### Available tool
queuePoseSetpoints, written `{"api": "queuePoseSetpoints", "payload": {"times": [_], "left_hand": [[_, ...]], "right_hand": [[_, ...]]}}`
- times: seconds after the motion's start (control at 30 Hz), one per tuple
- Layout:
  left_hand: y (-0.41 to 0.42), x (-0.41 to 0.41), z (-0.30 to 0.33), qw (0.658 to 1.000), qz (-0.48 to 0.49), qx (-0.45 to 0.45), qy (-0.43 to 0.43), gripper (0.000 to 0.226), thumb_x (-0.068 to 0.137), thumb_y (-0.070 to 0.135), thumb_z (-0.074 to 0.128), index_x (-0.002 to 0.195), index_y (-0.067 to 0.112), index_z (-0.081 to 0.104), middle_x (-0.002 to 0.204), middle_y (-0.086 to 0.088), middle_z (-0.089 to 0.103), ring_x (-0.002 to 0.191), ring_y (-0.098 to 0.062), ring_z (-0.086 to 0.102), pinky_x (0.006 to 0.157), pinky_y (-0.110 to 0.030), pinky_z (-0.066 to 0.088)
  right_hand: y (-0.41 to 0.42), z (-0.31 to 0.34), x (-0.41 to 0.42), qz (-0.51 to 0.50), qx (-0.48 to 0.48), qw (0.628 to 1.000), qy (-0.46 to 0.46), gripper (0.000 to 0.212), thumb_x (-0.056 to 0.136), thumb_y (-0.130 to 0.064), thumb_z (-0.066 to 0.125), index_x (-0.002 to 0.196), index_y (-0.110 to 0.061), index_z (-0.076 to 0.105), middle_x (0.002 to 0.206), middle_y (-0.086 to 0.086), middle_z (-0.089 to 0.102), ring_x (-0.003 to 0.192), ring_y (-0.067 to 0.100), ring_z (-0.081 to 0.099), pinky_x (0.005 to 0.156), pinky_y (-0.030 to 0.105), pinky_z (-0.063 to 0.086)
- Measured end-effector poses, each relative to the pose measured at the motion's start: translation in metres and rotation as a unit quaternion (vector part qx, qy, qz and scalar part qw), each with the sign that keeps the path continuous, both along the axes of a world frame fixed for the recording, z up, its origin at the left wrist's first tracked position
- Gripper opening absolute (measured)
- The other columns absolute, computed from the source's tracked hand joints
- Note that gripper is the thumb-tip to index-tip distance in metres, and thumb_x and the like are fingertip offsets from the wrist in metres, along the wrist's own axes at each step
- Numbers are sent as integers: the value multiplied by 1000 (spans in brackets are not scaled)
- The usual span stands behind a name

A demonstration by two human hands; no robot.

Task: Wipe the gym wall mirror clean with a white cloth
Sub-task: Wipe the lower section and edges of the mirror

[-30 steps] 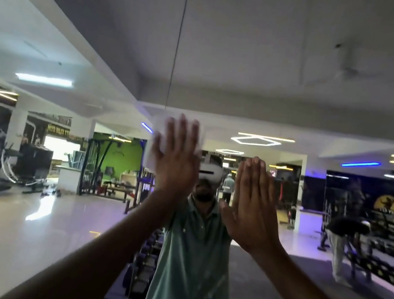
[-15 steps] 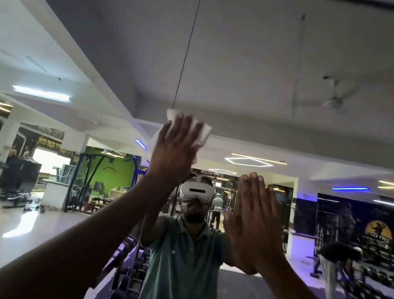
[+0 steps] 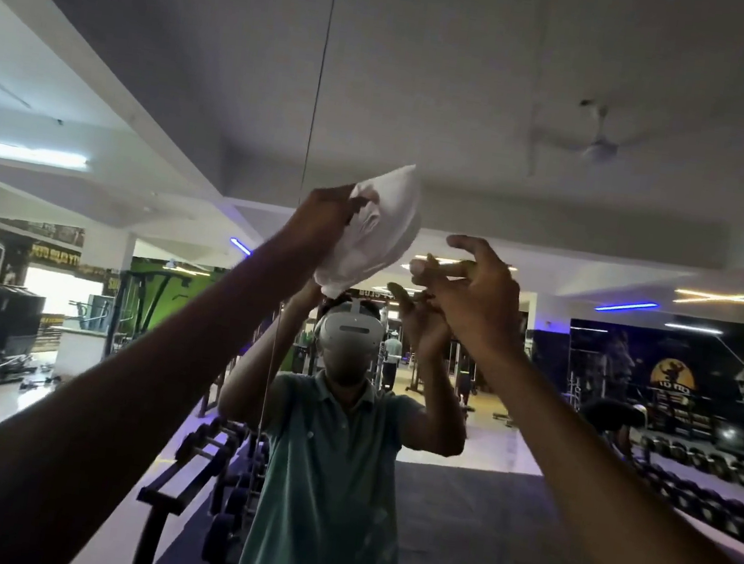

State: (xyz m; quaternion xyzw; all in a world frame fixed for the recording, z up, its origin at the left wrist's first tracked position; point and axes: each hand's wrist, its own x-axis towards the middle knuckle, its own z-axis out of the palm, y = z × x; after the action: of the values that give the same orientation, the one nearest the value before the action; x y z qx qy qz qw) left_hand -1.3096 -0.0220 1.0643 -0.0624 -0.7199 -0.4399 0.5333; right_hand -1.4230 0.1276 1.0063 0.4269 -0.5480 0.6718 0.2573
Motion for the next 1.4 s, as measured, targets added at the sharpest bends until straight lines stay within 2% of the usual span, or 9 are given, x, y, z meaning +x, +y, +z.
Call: {"api": "queuePoseSetpoints", "payload": {"times": [0.13, 0.37, 0.57, 0.7, 0.8, 0.9, 1.0, 1.2, 1.4], "left_hand": [[10, 8, -6, 993, -114, 7, -34, 24, 104, 10, 59, 83, 13, 71, 64, 5, 70, 57, -4, 65, 55, -17, 49], [16, 8, -8, 988, -125, -16, -88, 21, 102, -4, 53, 91, 8, 66, 60, 3, 58, 47, -6, 52, 46, -16, 42], [2, -5, -1, 994, 44, -77, -59, 13, 96, 2, 69, 97, 12, 77, 79, -10, 72, 72, -20, 63, 70, -31, 53], [-25, 6, 7, 968, 229, -95, 40, 24, 98, 12, 58, 102, 21, 80, 91, -4, 81, 82, -18, 76, 82, -31, 60], [-44, 14, -1, 898, 405, -148, 93, 27, 97, 19, 55, 115, 18, 76, 109, -6, 78, 103, -29, 70, 85, -38, 53], [-59, 6, -21, 846, 469, -230, 105, 30, 100, 17, 56, 128, 9, 66, 125, -14, 68, 119, -37, 57, 90, -47, 47], [-77, -1, -41, 809, 497, -303, 81, 44, 101, 24, 50, 140, 5, 55, 143, -21, 57, 131, -39, 51, 101, -53, 44], [-112, -15, -76, 753, 526, -395, -5, 70, 104, 35, 37, 165, 3, 24, 173, -22, 15, 162, -34, 13, 125, -48, 15], [-131, -10, -86, 747, 508, -427, 44, 66, 107, 30, 38, 167, 10, 20, 174, -12, 13, 163, -26, 11, 129, -33, -3]], "right_hand": [[-2, -2, 5, 201, 50, 971, -116, 14, 90, -8, 79, 98, -1, 70, 85, 16, 76, 84, 31, 71, 67, 30, 62], [5, 1, -3, 243, 36, 950, -193, 48, 84, -19, 85, 122, -7, 58, 106, 15, 76, 79, 25, 78, 79, 41, 66], [22, 1, -17, 255, 28, 940, -226, 54, 67, -17, 87, 117, -5, 70, 111, 12, 78, 104, 36, 73, 86, 45, 63], [37, 19, -21, 77, -120, 969, -201, 27, 90, -13, 75, 113, -7, 63, 107, 9, 72, 98, 31, 68, 71, 30, 52], [32, 21, -14, -242, -200, 949, -17, 33, 88, -18, 67, 115, -1, 61, 109, 17, 68, 98, 38, 67, 72, 31, 41], [-4, 8, -24, -358, -64, 914, 181, 57, 79, -11, 67, 134, 1, 52, 135, 22, 57, 118, 43, 59, 92, 43, 47], [-56, -20, -52, -401, 137, 873, 242, 88, 99, -49, 47, 166, -3, 15, 171, 31, 14, 157, 49, 19, 126, 62, 22], [-71, -53, -78, -413, 206, 785, 414, 88, 104, -66, 34, 169, -9, 12, 175, 22, 2, 163, 40, 3, 129, 63, 9], [-50, 27, -95, -484, 85, 856, 158, 91, 102, -76, 8, 169, -16, 15, 172, 26, 15, 160, 46, 15, 126, 66, 15]]}}
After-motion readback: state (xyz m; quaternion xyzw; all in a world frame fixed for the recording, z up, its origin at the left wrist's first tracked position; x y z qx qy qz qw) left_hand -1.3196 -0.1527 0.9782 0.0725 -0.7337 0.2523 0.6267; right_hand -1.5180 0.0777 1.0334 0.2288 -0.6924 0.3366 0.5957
